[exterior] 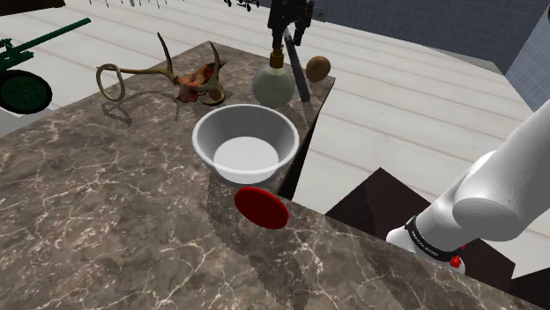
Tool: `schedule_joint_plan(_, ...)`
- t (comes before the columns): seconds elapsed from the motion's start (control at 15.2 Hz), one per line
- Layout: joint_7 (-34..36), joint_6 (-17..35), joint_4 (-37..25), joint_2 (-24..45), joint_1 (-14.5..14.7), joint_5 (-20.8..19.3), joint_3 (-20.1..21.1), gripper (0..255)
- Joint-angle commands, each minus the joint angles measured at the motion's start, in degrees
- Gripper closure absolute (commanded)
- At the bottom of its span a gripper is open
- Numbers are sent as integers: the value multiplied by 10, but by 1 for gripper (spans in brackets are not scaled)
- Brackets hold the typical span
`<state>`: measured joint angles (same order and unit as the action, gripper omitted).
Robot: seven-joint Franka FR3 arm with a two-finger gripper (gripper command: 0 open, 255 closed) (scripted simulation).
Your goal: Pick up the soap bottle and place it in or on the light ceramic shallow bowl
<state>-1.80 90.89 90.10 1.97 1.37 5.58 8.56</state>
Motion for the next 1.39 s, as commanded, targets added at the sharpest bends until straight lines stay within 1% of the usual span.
schedule_joint_plan(0.0,7,-14,-66,49,4,-5,3,0)
schedule_joint_plan(0.53,4,48,10,35,6,-3,4,0)
schedule_joint_plan(0.99,4,48,9,36,6,-3,4,0)
schedule_joint_plan(1.06,4,48,9,36,6,-3,4,255)
schedule_joint_plan(1.32,4,48,9,36,6,-3,4,255)
